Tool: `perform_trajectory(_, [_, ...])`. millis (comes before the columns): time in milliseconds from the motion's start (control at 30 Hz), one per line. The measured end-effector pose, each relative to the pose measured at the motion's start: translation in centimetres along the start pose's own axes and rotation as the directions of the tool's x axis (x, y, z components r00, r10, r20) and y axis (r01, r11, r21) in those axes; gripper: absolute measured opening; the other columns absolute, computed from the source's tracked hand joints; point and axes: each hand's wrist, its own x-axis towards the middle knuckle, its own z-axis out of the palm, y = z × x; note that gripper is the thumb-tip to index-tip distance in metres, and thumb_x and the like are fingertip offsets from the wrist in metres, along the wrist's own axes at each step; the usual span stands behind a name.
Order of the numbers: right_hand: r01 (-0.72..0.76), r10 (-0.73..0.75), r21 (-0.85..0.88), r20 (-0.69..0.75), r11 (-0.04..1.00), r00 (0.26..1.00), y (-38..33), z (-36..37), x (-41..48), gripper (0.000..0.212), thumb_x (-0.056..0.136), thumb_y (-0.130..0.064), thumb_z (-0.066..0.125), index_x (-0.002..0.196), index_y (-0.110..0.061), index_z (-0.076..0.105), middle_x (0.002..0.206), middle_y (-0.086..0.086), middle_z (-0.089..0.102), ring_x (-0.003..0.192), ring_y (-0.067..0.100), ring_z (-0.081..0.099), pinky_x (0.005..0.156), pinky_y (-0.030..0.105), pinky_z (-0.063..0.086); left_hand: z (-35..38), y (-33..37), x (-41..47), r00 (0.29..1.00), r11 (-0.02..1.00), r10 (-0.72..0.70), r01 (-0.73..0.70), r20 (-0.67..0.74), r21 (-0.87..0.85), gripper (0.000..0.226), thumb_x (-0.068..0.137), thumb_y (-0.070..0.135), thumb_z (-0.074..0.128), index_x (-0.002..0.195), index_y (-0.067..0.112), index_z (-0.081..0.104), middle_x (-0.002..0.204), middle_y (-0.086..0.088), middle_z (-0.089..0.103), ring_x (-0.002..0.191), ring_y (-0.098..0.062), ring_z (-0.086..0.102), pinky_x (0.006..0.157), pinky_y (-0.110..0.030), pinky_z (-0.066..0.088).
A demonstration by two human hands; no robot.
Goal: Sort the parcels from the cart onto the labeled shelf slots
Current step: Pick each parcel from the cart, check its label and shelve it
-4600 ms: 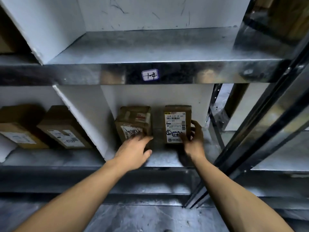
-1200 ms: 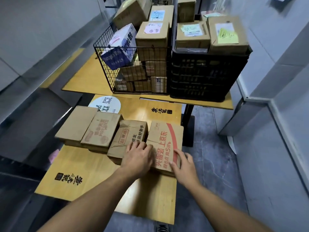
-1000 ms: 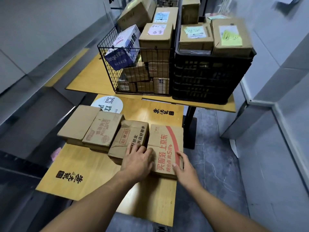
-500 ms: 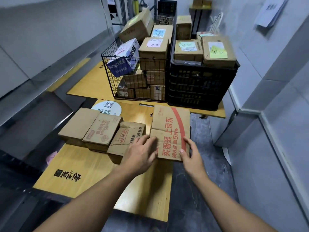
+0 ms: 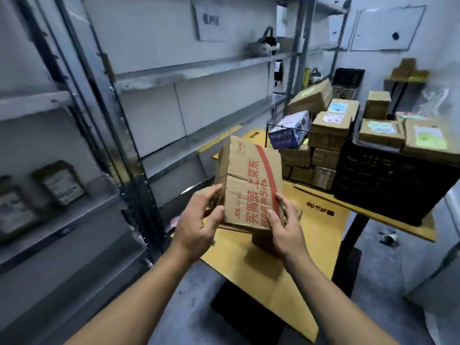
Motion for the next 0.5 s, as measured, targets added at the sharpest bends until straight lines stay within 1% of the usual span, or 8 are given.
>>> perform_trajectory(67, [-0.018, 0.01, 0.09, 0.089, 0.996, 0.996, -0.6, 4.0, -1.8, 0.038, 0.101, -0.011, 0.054, 0.125, -0.041, 0.051, 0.124, -0.014, 0.059, 0.108, -0.004, 0.062, 0.085, 0.017, 0.055, -4.0, -0.1, -2.5, 0.986, 0.996, -0.087, 0.087, -0.141, -0.006, 0.044, 0.089, 0.03, 0.054, 0.131, 0.04, 0.045, 0.129, 0.008, 0.05, 0.117, 0.002, 0.051, 0.087, -0.005, 0.04])
perform_trajectory(133, [-0.053, 0.023, 0.152, 0.197, 0.987, 0.98, -0.8, 8.1, -3.8, 0.04, 0.101, -0.011, 0.054, 0.125, -0.043, 0.054, 0.129, -0.008, 0.061, 0.118, 0.012, 0.062, 0.092, 0.036, 0.057, -7.7, -1.0, -5.2, 0.964, 0.983, -0.18, 0.181, -0.194, -0.013, 0.046, 0.087, 0.038, 0.054, 0.131, 0.042, 0.043, 0.133, 0.004, 0.046, 0.115, 0.007, 0.05, 0.084, -0.002, 0.04])
perform_trajectory(200, [-0.087, 0.029, 0.187, 0.296, 0.979, 0.955, -1.4, 11.8, -5.9, 0.041, 0.101, -0.012, 0.054, 0.126, -0.044, 0.055, 0.133, -0.004, 0.061, 0.121, 0.02, 0.062, 0.097, 0.051, 0.054, -11.4, -1.7, -8.0, 0.94, 0.966, -0.258, 0.253, -0.225, -0.05, 0.05, 0.082, 0.053, 0.055, 0.13, 0.048, 0.039, 0.136, 0.002, 0.047, 0.117, 0.004, 0.051, 0.093, -0.011, 0.044])
perform_trajectory(233, [-0.094, 0.023, 0.192, 0.343, 0.977, 0.939, -1.8, 13.5, -6.8, 0.039, 0.099, -0.017, 0.055, 0.126, -0.045, 0.056, 0.133, -0.003, 0.061, 0.121, 0.021, 0.062, 0.096, 0.054, 0.053, -13.0, -2.0, -9.3, 0.929, 0.959, -0.284, 0.273, -0.237, -0.077, 0.053, 0.081, 0.055, 0.056, 0.131, 0.047, 0.038, 0.137, 0.0, 0.05, 0.121, -0.001, 0.052, 0.102, -0.023, 0.045])
perform_trajectory(300, [-0.074, -0.009, 0.174, 0.431, 0.982, 0.902, -2.9, 16.7, -8.4, 0.038, 0.093, -0.029, 0.056, 0.123, -0.052, 0.058, 0.134, -0.004, 0.06, 0.121, 0.02, 0.062, 0.097, 0.055, 0.053, -16.1, -1.5, -11.5, 0.916, 0.951, -0.308, 0.29, -0.258, -0.106, 0.057, 0.083, 0.048, 0.059, 0.134, 0.039, 0.038, 0.139, -0.003, 0.051, 0.126, -0.006, 0.051, 0.11, -0.038, 0.04])
perform_trajectory(367, [-0.009, -0.048, 0.111, 0.503, 0.994, 0.863, -3.7, 19.4, -9.4, 0.039, 0.092, -0.034, 0.054, 0.122, -0.059, 0.055, 0.133, -0.009, 0.06, 0.12, 0.016, 0.061, 0.098, 0.051, 0.053, -19.1, -0.9, -13.0, 0.896, 0.949, -0.313, 0.301, -0.316, -0.088, 0.064, 0.08, 0.056, 0.061, 0.137, 0.037, 0.04, 0.141, -0.002, 0.049, 0.128, -0.007, 0.05, 0.109, -0.041, 0.041])
perform_trajectory(433, [0.062, -0.078, 0.047, 0.576, 0.997, 0.814, -4.7, 21.6, -10.2, 0.041, 0.096, -0.036, 0.055, 0.127, -0.061, 0.049, 0.132, -0.012, 0.06, 0.123, 0.013, 0.058, 0.102, 0.048, 0.051, -21.9, -0.4, -14.2, 0.872, 0.95, -0.3, 0.309, -0.387, -0.041, 0.073, 0.073, 0.068, 0.061, 0.138, 0.039, 0.043, 0.139, 0.002, 0.049, 0.127, -0.009, 0.051, 0.107, -0.039, 0.043])
perform_trajectory(500, [0.13, -0.11, 0.019, 0.656, 0.991, 0.747, -5.9, 23.5, -11.1, 0.044, 0.096, -0.038, 0.056, 0.136, -0.051, 0.044, 0.137, -0.009, 0.056, 0.128, 0.011, 0.053, 0.109, 0.045, 0.045, -24.0, -0.1, -15.3, 0.851, 0.948, -0.276, 0.317, -0.448, 0.017, 0.072, 0.071, 0.068, 0.06, 0.136, 0.04, 0.043, 0.136, 0.008, 0.047, 0.125, -0.007, 0.05, 0.103, -0.027, 0.043])
